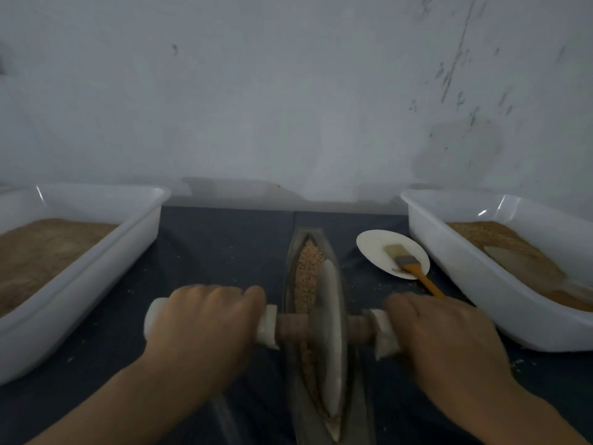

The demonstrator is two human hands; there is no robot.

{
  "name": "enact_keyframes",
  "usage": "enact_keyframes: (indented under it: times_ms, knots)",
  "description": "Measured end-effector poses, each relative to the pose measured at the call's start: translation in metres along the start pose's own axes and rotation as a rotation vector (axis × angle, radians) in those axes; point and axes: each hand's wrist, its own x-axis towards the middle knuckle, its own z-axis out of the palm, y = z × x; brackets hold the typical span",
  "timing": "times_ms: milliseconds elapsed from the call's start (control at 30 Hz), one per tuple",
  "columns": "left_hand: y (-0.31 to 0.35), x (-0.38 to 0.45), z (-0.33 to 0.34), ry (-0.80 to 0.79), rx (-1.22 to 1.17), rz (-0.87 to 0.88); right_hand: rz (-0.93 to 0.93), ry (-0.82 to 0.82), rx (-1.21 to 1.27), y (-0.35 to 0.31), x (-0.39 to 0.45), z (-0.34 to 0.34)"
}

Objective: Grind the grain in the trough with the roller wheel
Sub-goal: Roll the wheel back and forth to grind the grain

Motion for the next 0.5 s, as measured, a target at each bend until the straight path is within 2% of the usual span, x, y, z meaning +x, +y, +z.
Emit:
enact_keyframes:
  times_ms: [33, 167, 267, 400, 500]
  knots:
    - [0.0, -0.003, -0.002, 0.021, -0.012, 0.007, 0.002, -0.017, 0.005, 0.001, -0.005, 0.0]
    - [-0.001, 0.025, 0.016, -0.087, 0.048, -0.09, 0.055, -0.107, -0.014, 0.01, 0.011, 0.021]
    - [-0.013, 0.063, 0.039, -0.191, 0.049, -0.201, 0.092, -0.086, -0.074, 0.02, 0.052, 0.052]
    - [-0.016, 0.083, 0.047, -0.176, 0.045, -0.239, 0.176, -0.184, -0.007, 0.025, 0.081, 0.064]
    - [-0.008, 0.058, 0.033, -0.185, 0.044, -0.234, 0.124, -0.169, -0.046, 0.016, 0.052, 0.042]
